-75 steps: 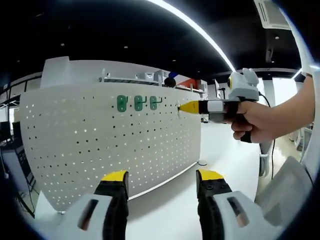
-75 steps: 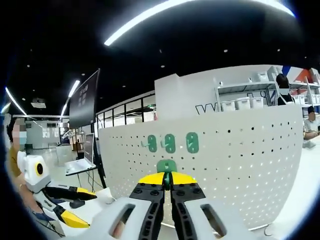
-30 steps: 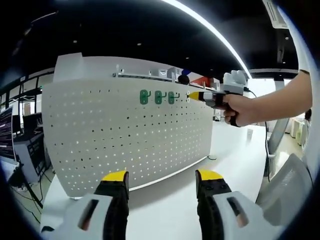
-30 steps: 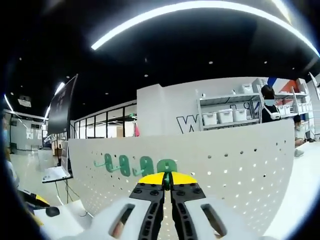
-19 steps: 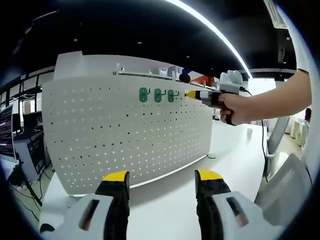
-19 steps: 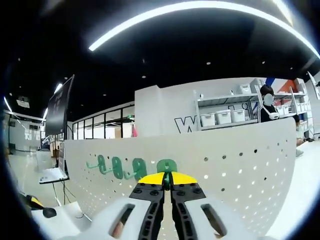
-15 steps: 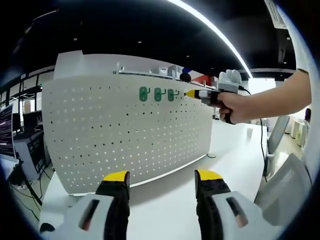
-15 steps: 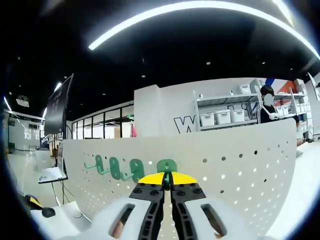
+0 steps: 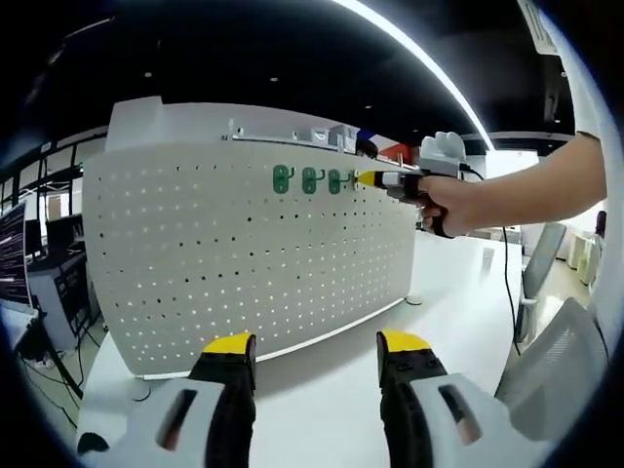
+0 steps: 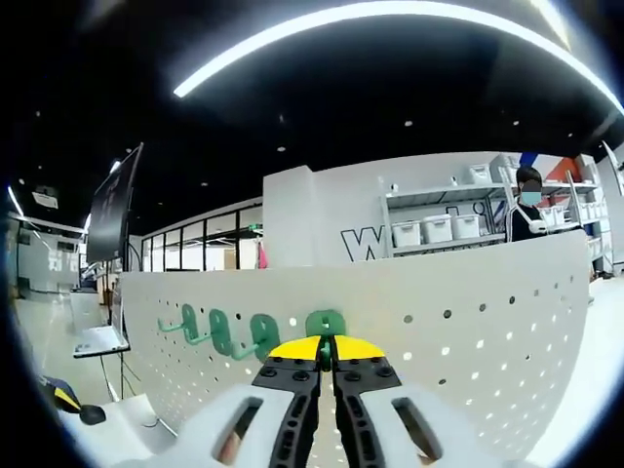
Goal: Insert the hook assembly into the mounting plate slot until the hook locks in place.
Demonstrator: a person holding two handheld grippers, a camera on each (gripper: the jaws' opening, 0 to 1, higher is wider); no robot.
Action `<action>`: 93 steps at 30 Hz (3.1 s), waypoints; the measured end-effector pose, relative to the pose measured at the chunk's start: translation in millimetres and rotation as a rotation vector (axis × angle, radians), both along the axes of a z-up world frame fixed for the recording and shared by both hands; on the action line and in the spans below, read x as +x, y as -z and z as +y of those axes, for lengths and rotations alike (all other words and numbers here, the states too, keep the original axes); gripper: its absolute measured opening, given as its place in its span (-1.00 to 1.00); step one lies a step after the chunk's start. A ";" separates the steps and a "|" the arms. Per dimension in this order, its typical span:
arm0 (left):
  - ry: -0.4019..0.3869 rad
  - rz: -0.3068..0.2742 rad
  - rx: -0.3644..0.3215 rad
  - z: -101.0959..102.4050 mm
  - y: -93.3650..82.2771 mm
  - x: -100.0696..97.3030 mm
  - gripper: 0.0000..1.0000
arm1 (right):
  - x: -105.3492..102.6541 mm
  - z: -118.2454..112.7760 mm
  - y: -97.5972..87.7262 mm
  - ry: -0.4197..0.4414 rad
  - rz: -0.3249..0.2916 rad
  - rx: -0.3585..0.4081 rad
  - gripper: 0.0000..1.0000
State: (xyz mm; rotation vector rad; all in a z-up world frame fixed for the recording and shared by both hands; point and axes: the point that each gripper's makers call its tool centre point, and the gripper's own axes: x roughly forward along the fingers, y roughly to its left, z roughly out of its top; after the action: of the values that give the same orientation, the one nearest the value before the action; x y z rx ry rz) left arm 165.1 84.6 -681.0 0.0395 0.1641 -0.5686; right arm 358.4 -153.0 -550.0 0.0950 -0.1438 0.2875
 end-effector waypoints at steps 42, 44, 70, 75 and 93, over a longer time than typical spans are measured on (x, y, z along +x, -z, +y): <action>-0.008 0.009 -0.014 5.9 0.2 -3.0 -0.01 | 2.8 2.0 4.9 0.197 -0.002 0.030 -0.97; -0.009 0.009 -0.016 6.2 -0.1 -3.0 -0.01 | 2.7 2.0 5.3 0.187 0.001 0.024 -0.96; -0.015 -0.008 -0.022 7.9 -5.8 -1.0 0.06 | -13.2 7.6 27.0 0.018 0.051 -0.081 -0.32; -0.017 -0.011 -0.025 8.5 -6.3 0.1 0.06 | -24.5 16.0 34.1 -0.038 0.056 -0.116 -0.20; -0.008 -0.012 -0.017 7.9 -6.0 1.1 0.06 | -38.0 19.6 37.1 -0.084 0.047 -0.153 -0.14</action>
State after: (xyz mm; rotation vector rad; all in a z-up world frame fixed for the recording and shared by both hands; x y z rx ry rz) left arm 166.2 92.5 -675.0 0.0253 0.1475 -0.5612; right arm 320.3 -133.4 -587.0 -0.0436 -0.0707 0.3785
